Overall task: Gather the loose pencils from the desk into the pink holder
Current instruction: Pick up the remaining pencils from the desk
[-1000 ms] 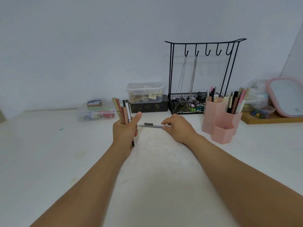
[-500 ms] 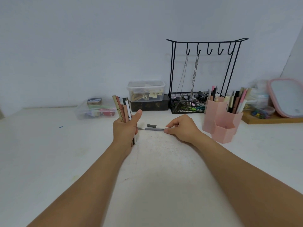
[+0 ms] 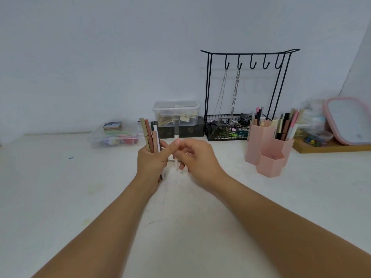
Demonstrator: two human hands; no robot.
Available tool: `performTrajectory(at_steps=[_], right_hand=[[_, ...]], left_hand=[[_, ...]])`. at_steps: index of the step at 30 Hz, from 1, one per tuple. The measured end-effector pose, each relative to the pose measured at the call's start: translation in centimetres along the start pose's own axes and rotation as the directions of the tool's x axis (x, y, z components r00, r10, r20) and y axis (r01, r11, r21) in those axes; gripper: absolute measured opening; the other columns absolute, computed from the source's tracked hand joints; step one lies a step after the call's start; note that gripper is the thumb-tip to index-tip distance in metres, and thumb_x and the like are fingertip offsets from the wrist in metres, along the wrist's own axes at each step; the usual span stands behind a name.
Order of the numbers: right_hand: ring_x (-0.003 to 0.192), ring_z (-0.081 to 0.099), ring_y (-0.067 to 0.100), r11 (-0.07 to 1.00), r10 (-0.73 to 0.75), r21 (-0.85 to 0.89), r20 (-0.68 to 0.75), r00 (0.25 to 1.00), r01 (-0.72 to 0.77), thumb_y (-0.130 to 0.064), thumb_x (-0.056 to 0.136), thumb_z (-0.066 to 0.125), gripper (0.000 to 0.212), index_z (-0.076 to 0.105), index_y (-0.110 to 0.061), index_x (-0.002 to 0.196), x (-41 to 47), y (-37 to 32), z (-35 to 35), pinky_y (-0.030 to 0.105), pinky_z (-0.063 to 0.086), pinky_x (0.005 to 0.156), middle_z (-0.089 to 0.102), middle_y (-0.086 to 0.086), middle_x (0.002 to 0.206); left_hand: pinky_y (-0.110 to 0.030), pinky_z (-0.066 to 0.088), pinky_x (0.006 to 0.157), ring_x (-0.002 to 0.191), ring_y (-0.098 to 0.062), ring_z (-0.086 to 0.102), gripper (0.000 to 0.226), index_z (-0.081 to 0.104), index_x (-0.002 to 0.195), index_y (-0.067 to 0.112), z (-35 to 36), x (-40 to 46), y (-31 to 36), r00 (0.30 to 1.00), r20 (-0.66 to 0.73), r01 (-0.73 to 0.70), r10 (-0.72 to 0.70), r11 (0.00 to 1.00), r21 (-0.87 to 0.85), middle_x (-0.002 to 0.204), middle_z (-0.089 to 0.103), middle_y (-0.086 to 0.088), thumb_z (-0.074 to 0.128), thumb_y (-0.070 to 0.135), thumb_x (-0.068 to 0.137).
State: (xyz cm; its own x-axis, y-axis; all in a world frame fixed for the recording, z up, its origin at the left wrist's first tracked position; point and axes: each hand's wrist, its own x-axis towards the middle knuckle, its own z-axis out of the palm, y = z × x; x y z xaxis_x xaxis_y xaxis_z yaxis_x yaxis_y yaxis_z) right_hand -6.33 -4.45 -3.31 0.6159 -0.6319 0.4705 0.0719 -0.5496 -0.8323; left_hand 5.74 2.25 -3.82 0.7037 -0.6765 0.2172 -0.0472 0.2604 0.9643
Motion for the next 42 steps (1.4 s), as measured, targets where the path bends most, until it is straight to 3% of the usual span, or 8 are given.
performTrajectory(at_steps=[5,7,10,17,22,27,34,42], right_hand=[[0.049,0.056,0.013,0.998,-0.02,-0.056,0.048,0.999,0.022,-0.005,0.087,0.07,0.014,0.069,-0.014,0.076,-0.6,-0.1,1.2,0.027,0.049,0.051,0.061,-0.002,0.056],[0.05,0.06,0.02,1.0,0.007,0.009,0.05,0.999,-0.007,0.0,0.083,0.074,0.007,0.068,-0.004,0.081,-0.6,0.1,1.4,0.035,0.055,0.051,0.064,0.008,0.06],[0.055,0.066,0.029,0.997,0.052,0.05,0.044,0.998,-0.054,0.007,0.08,0.074,0.013,0.067,-0.001,0.089,-0.6,0.3,1.5,0.044,0.061,0.058,0.067,0.023,0.074],[0.061,0.068,0.025,0.995,0.068,0.063,0.069,0.995,-0.072,0.014,0.078,0.066,0.021,0.071,0.0,0.092,-0.5,1.0,1.6,0.036,0.061,0.063,0.071,0.022,0.079],[0.075,0.063,0.006,0.961,-0.066,-0.27,-0.026,0.997,0.056,-0.013,0.086,0.073,0.009,0.075,-0.018,0.092,-0.1,1.1,0.7,0.016,0.048,0.07,0.074,-0.007,0.086],[0.115,0.052,0.02,0.67,0.072,-0.743,0.078,0.994,0.01,-0.032,0.095,0.061,0.034,0.062,-0.022,0.128,0.4,2.4,-1.9,0.035,0.047,0.096,0.063,-0.002,0.124],[0.082,0.064,0.017,0.687,0.171,-0.721,0.036,0.985,-0.093,-0.017,0.092,0.064,0.015,0.079,-0.016,0.087,1.0,2.6,-3.9,0.036,0.056,0.079,0.073,-0.003,0.089],[0.086,0.065,0.027,0.489,0.212,-0.87,0.047,0.976,-0.065,-0.023,0.095,0.061,0.013,0.07,-0.014,0.096,1.3,2.2,-3.9,0.039,0.055,0.078,0.068,0.006,0.097]], left_hand=[[-0.029,0.055,0.058,0.052,-0.018,0.06,0.037,0.055,0.065,0.012,0.2,-0.2,0.0,0.999,0.009,0.038,-0.038,0.995,-0.091,0.055,0.057,-0.003,0.089,0.024,0.074],[-0.037,0.056,0.062,0.063,-0.029,0.062,0.034,0.055,0.067,0.01,0.0,0.1,-0.3,0.999,0.002,0.05,-0.05,0.995,-0.087,0.065,0.057,-0.012,0.085,0.022,0.078],[-0.031,0.051,0.052,0.067,-0.029,0.055,0.023,0.052,0.076,0.009,0.1,0.2,-0.5,0.999,-0.031,0.013,-0.013,1.0,0.012,0.074,0.051,-0.015,0.073,0.014,0.085],[-0.032,0.045,0.046,0.053,-0.026,0.048,0.031,0.043,0.066,0.013,0.4,-0.1,-0.2,0.998,-0.064,0.032,-0.029,0.998,0.059,0.06,0.044,-0.01,0.062,0.011,0.09],[-0.027,0.045,0.053,0.051,-0.015,0.05,0.034,0.058,0.067,0.007,0.1,0.2,-0.3,0.997,-0.074,0.003,0.003,0.996,0.085,0.057,0.057,-0.003,0.063,0.024,0.096],[-0.029,0.043,0.052,0.047,-0.012,0.046,0.028,0.059,0.081,0.013,0.0,0.5,-0.3,0.992,-0.123,0.036,-0.041,0.998,-0.043,0.051,0.05,0.003,0.068,0.034,0.096],[-0.025,0.041,0.047,0.048,-0.012,0.041,0.017,0.063,0.09,0.009,0.2,0.5,-0.3,0.991,-0.119,0.052,-0.055,0.998,-0.026,0.05,0.045,0.004,0.065,0.024,0.096],[-0.029,0.037,0.05,0.048,-0.013,0.039,0.01,0.067,0.098,0.009,0.2,0.5,-0.3,0.993,-0.098,0.06,-0.06,0.998,-0.001,0.052,0.042,0.004,0.065,0.018,0.096]])
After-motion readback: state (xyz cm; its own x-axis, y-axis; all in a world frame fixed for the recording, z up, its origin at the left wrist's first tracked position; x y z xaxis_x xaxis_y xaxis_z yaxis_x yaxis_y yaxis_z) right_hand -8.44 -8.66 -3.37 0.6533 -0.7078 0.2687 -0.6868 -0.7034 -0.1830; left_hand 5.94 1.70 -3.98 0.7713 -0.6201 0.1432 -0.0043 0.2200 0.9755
